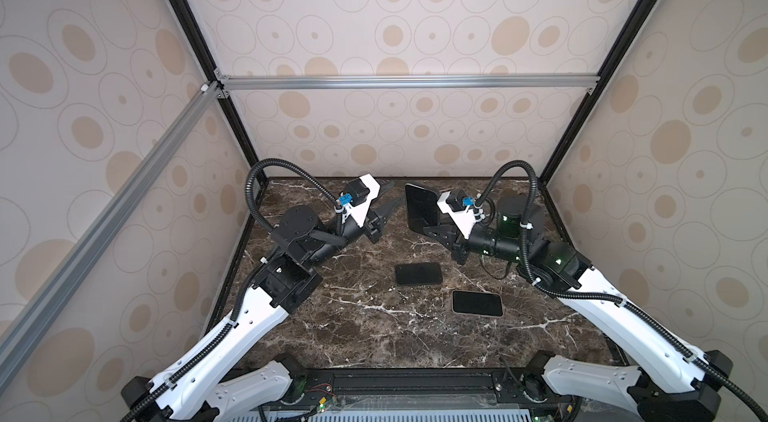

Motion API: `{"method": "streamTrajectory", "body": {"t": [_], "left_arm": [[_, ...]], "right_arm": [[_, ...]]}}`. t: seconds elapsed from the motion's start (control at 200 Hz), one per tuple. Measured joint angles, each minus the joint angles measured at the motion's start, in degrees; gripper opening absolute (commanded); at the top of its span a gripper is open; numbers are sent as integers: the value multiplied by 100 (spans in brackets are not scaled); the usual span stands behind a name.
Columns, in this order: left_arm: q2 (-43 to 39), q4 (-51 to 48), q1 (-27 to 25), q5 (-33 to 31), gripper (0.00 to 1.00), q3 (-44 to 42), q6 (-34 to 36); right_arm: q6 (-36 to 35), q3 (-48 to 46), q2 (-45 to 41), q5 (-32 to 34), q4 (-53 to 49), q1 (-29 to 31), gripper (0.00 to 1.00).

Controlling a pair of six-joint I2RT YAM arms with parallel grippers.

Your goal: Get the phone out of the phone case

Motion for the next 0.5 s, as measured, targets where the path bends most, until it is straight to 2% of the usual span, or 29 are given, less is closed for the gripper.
{"method": "streamTrajectory", "body": {"t": [0.5], "left_arm": [[166,-2,-17,234,24,0,2]], "right_arm": [[20,33,59,-144,2,0,0]]}}
